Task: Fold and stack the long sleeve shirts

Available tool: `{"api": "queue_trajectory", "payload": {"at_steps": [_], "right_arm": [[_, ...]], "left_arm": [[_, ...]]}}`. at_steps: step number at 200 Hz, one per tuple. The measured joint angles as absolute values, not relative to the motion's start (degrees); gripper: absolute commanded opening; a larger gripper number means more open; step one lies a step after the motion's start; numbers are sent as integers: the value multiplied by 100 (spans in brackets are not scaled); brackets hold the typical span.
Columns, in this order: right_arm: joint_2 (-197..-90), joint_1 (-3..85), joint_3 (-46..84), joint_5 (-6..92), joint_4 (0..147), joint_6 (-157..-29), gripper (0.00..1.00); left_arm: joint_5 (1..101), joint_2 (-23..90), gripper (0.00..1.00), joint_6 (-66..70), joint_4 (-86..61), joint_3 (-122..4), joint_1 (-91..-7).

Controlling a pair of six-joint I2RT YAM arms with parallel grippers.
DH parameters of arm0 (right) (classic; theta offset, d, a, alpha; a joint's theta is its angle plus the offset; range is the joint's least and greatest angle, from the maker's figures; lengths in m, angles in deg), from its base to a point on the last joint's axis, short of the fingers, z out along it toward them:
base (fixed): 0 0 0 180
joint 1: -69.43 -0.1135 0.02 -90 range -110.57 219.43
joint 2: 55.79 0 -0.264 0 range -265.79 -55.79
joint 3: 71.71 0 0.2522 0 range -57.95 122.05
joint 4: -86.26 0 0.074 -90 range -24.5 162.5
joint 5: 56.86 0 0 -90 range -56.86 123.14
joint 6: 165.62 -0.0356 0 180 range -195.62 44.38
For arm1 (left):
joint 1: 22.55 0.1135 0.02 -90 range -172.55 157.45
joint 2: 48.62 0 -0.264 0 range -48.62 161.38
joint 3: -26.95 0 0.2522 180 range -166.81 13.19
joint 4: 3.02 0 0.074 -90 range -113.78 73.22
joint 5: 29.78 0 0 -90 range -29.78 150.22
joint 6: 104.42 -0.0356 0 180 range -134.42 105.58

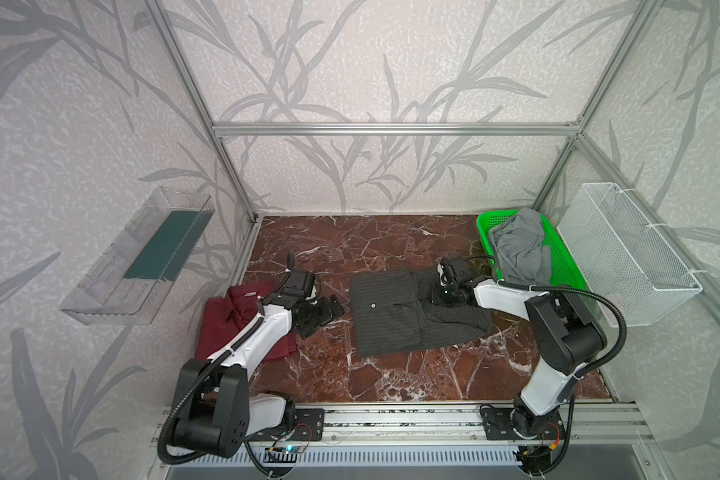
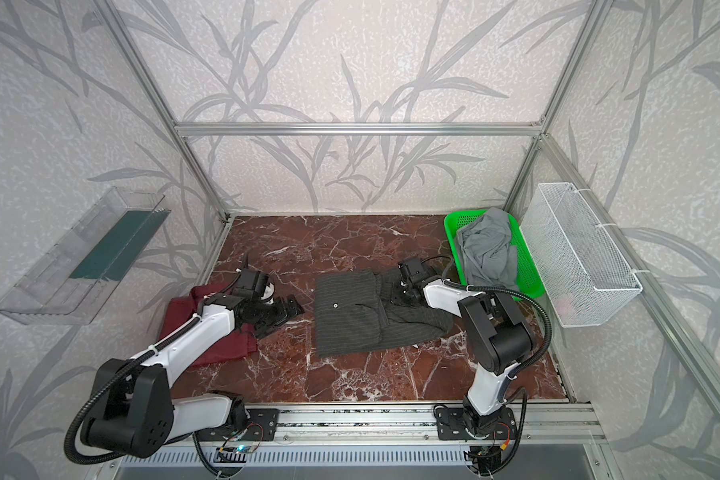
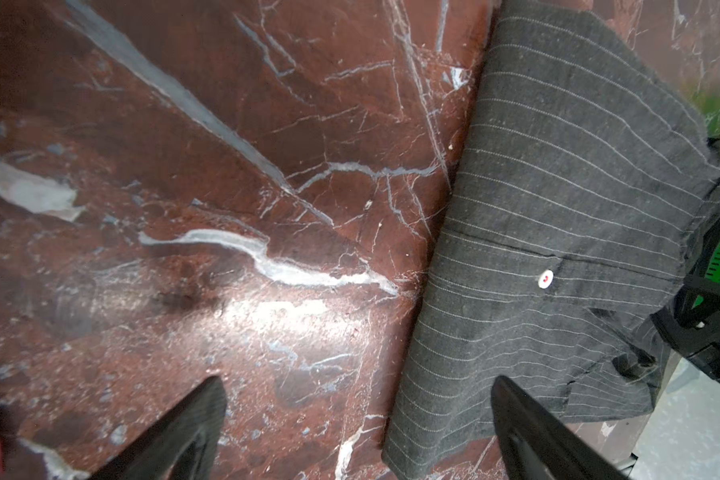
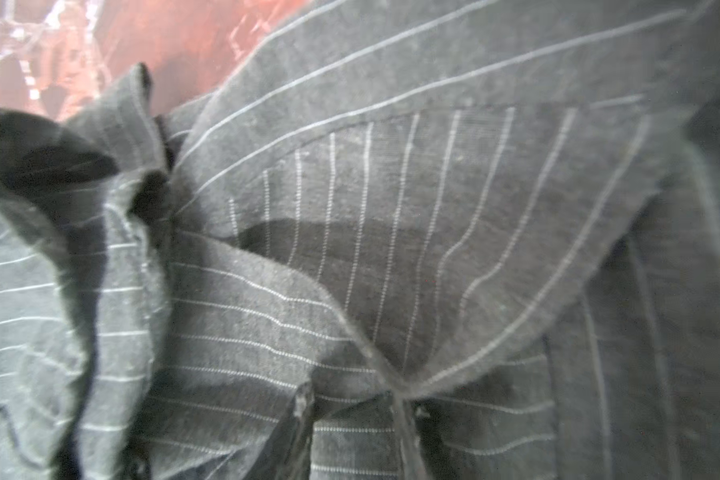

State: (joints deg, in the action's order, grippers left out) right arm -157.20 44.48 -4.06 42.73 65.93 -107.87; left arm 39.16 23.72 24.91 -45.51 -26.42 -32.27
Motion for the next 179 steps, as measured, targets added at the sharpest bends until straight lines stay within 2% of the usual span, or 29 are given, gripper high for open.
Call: {"api": "queue_trajectory", "payload": {"at_steps": [55, 82, 140, 179], "right_arm": [[-15178, 4389, -614, 4434, 6195, -10776, 40], [-14727, 4252, -550, 4366, 5929, -10597, 47], [-13849, 3882, -443, 4251, 5697, -10254, 54], [-13541, 3699, -365, 4111, 5719, -10101, 60]], "left_arm": [[3478, 2772, 99, 2922, -3666, -2223, -3225], [3264, 2837, 99, 3182, -2892, -1987, -3225], [3551, 1156, 99, 3715, -1974, -754, -3308], [3557, 553, 99, 4474, -1638, -424, -3264]]}}
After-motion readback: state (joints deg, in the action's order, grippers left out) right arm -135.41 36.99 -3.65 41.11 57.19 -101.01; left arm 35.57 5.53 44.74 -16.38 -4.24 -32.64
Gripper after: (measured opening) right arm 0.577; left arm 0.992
